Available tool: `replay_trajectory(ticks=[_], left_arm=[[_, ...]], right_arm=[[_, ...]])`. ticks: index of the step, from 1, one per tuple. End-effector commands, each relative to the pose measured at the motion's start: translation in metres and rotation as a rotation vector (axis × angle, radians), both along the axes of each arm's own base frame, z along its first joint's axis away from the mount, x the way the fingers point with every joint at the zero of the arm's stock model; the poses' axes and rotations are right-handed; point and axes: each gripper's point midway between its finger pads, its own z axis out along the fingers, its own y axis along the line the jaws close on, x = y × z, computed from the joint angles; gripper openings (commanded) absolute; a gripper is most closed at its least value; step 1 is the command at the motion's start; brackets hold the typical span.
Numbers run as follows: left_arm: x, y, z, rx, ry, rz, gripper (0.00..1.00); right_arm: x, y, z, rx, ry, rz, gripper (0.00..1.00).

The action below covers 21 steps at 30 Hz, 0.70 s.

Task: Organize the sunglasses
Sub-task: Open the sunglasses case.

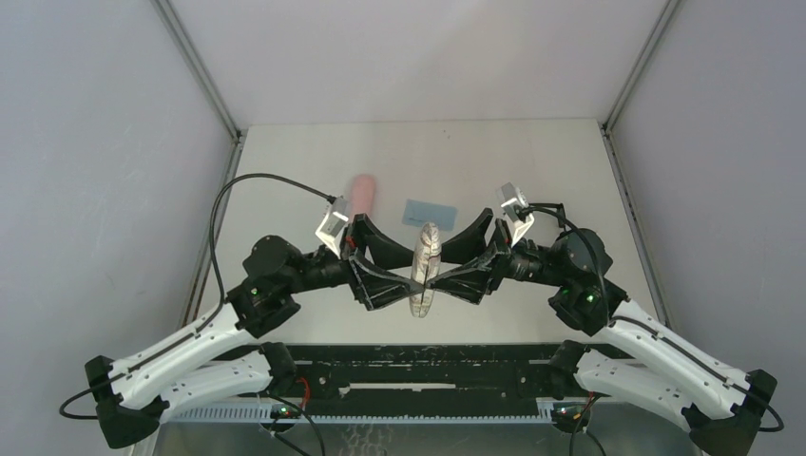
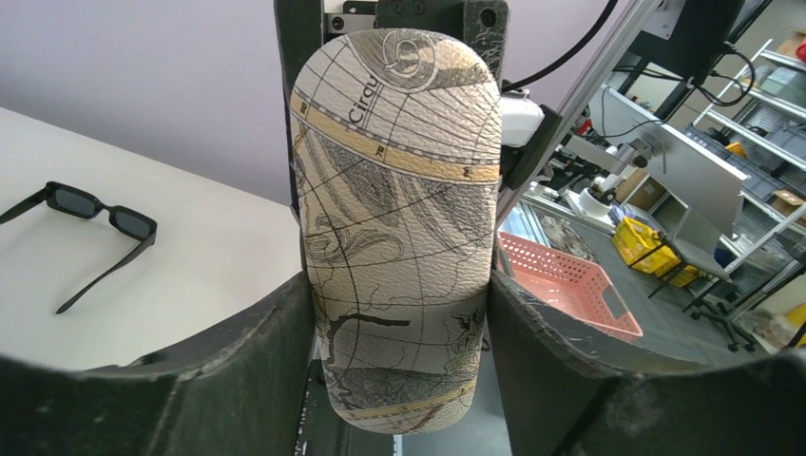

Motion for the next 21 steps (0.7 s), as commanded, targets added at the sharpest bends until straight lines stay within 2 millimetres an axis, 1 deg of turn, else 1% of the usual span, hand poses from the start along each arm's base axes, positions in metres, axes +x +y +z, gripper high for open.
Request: replay_trajectory(ticks=[1, 4, 5, 6, 8, 10, 13, 15, 18, 19, 21], left_arm=[[-0.007, 0.007, 0.040, -0.082, -0.081, -0.005, 0.64], [-0.005, 0.006, 0.039, -0.074, -0.079, 0.005, 0.51], [-0.005, 0.007, 0.038, -0.072, -0.080, 0.006, 0.43], [-0.003, 0.006, 0.038, -0.069, -0.079, 0.014, 0.34], [0.001, 0.007, 0.037, -0.054, -0.077, 0.041, 0.23], [0.007, 0.008, 0.035, -0.034, -0.074, 0.080, 0.15], [0.018, 0.012, 0.032, -0.001, -0.074, 0.150, 0.12], [0.028, 0.013, 0.026, 0.035, -0.058, 0.203, 0.10], [0.047, 0.016, 0.020, 0.087, -0.031, 0.307, 0.08], [0.053, 0.018, 0.018, 0.105, -0.021, 0.337, 0.08], [0.063, 0.020, 0.015, 0.132, -0.005, 0.391, 0.13]], right_arm=[[-0.001, -0.004, 0.021, 0.038, -0.026, -0.017, 0.03], [0.000, -0.005, 0.020, 0.034, -0.026, -0.029, 0.03], [0.002, -0.005, 0.019, 0.031, -0.023, -0.042, 0.03], [0.005, -0.006, 0.018, 0.024, -0.017, -0.061, 0.02], [0.014, -0.009, 0.014, 0.003, -0.005, -0.118, 0.02], [0.028, -0.013, 0.006, -0.033, 0.022, -0.206, 0.02], [0.045, -0.021, -0.005, -0.085, 0.048, -0.320, 0.02], [0.056, -0.026, -0.011, -0.118, 0.067, -0.387, 0.02], [0.071, -0.034, -0.018, -0.159, 0.084, -0.483, 0.01], [0.076, -0.037, -0.020, -0.172, 0.089, -0.516, 0.00], [0.085, -0.044, -0.022, -0.190, 0.100, -0.581, 0.00]])
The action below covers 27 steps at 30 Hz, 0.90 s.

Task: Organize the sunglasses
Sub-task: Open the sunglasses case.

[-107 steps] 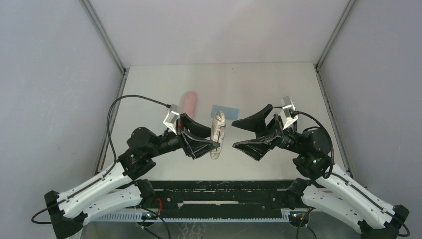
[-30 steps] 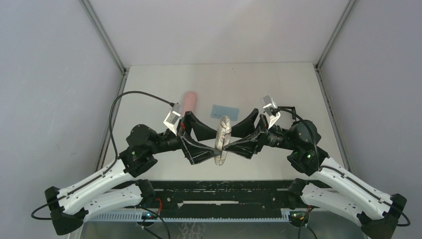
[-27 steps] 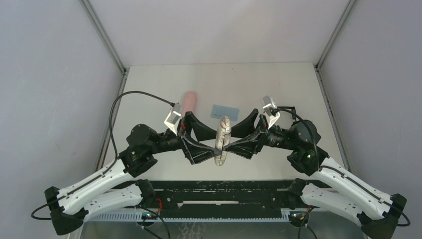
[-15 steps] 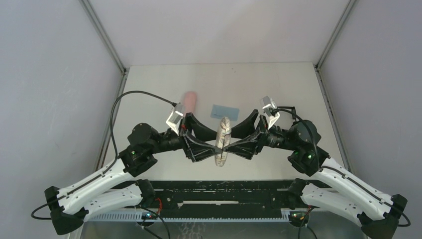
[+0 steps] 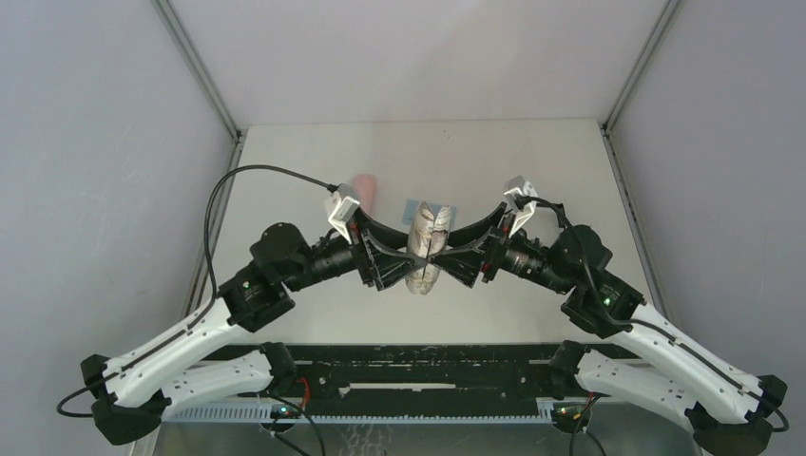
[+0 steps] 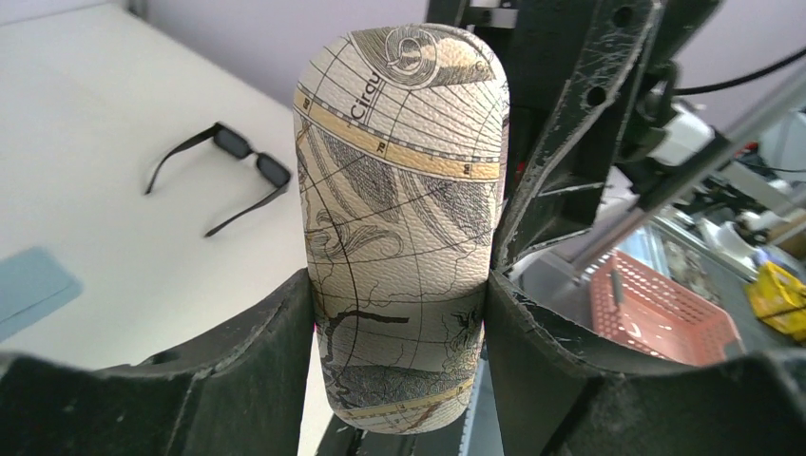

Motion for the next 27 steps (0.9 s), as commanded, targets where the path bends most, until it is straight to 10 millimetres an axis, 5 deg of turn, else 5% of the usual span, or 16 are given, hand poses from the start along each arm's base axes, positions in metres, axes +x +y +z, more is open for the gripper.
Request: replay_trajectory(ticks=[1, 10, 15, 20, 27], left_arm=[[0.021, 0.016, 0.030, -0.003, -0.043, 0.156, 0.18], [0.033, 0.023, 0.022, 0.022, -0.003, 0.234, 0.71], [0.034, 0.031, 0.021, 0.022, -0.003, 0.263, 0.90], [0.043, 0.049, 0.009, 0.061, 0.011, 0.363, 0.97], [0.081, 0.118, -0.046, 0.207, 0.122, 0.784, 0.98]], right_arm=[[0.043, -0.029, -0.001, -0.074, -0.015, -0.285, 0.00], [0.047, -0.036, -0.004, -0.087, -0.005, -0.326, 0.00], [0.046, -0.040, -0.008, -0.106, 0.001, -0.332, 0.00], [0.054, -0.054, -0.022, -0.193, -0.001, -0.406, 0.00], [0.085, -0.076, -0.087, -0.676, 0.059, -0.565, 0.00]])
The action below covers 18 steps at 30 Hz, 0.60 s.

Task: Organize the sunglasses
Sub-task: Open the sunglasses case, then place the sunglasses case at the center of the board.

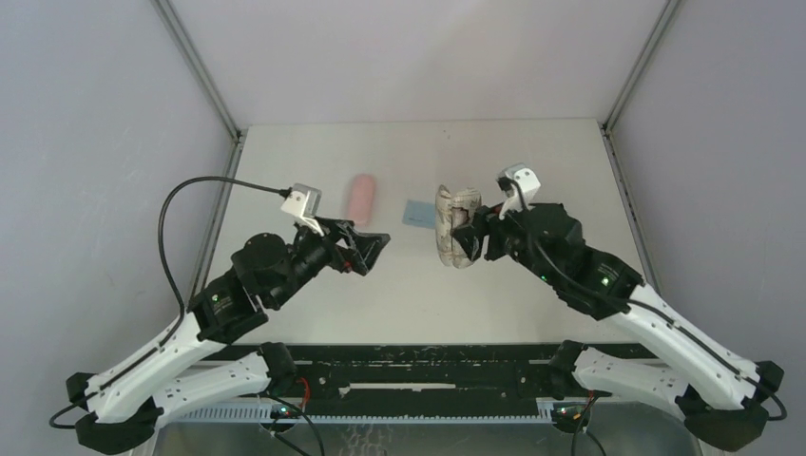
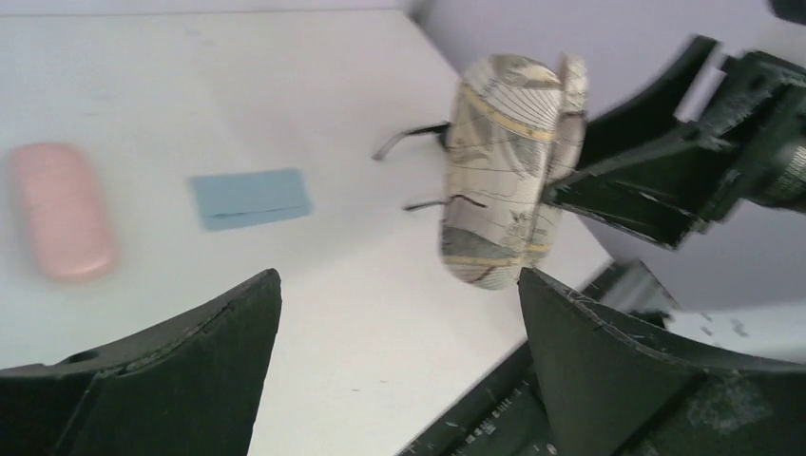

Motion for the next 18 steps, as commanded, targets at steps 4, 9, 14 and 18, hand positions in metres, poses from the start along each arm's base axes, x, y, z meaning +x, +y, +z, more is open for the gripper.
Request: replay_trajectory(ticks=[4, 9, 14, 18], left_arm=[[0.032, 0.079, -0.052, 0.094, 0.105, 0.460, 0.97], [0.032, 0.106, -0.088, 0.111, 0.152, 0.590, 0.97], [0.031, 0.107, -0.127, 0.087, 0.224, 0.629, 0.95], [0.030, 0.107, -0.146, 0.070, 0.259, 0.646, 0.95]], right_arm=[[0.035, -0.027, -0.061, -0.579, 0.062, -0.180, 0.00], [0.048, -0.026, -0.087, -0.840, 0.090, -0.226, 0.00], [0.056, -0.013, -0.114, -1.017, 0.148, -0.209, 0.00], [0.063, -0.008, -0.138, -1.162, 0.193, -0.230, 0.00]])
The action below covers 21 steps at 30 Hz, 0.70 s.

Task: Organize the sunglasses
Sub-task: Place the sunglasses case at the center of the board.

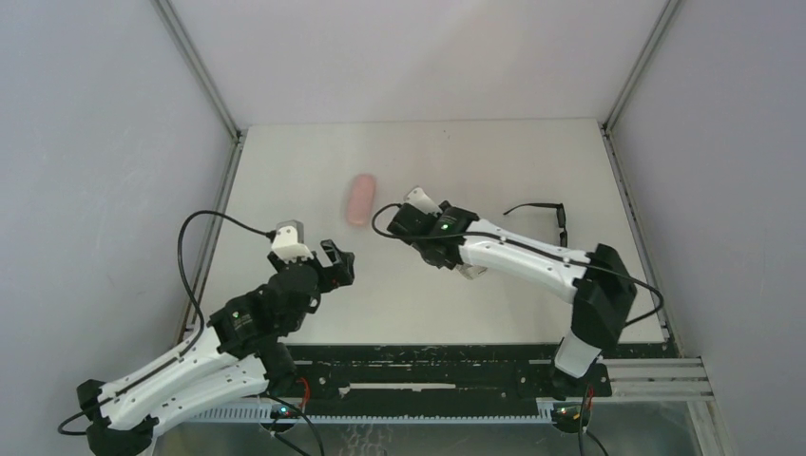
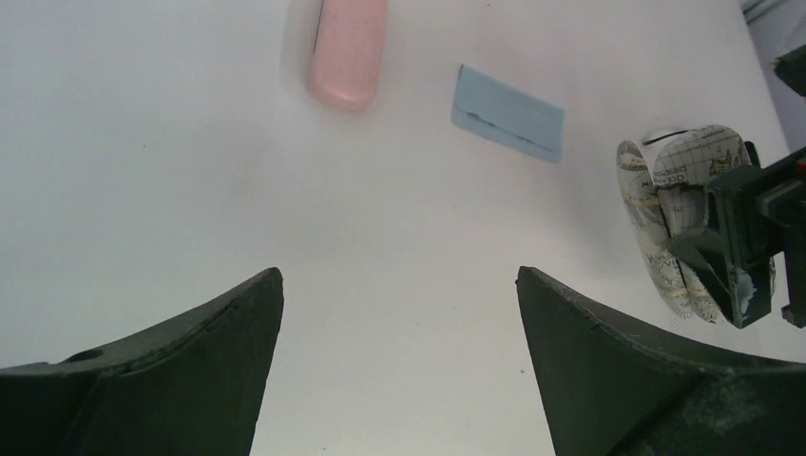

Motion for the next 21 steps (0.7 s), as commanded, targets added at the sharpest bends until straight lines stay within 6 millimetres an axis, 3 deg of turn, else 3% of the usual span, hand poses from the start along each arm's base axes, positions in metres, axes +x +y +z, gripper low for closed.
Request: replay_trajectory(ticks=[1, 5, 10, 16, 21], left_arm=[[0.003, 0.006, -0.012, -0.089, 0.006, 0.088, 0.95], [-0.002, 0.004, -0.035, -0.166, 0.040, 0.105, 0.95], [-0.007, 0.001, -0.055, -0.210, 0.074, 0.097, 0.95], [-0.009, 0.001, -0.063, -0.197, 0.087, 0.091, 0.95], [-0.008, 0.000, -0.065, -0.190, 0.086, 0.086, 0.95]], right_arm=[[0.008, -0.003, 0.000, -0.144, -0.025, -0.032, 0.00], [0.009, 0.010, -0.024, -0.186, 0.018, -0.023, 0.07], [0.007, 0.026, -0.042, -0.225, 0.012, 0.022, 0.24], [0.001, 0.039, -0.051, -0.236, 0.018, 0.079, 0.46], [-0.005, 0.045, -0.059, -0.218, 0.047, 0.106, 0.56]])
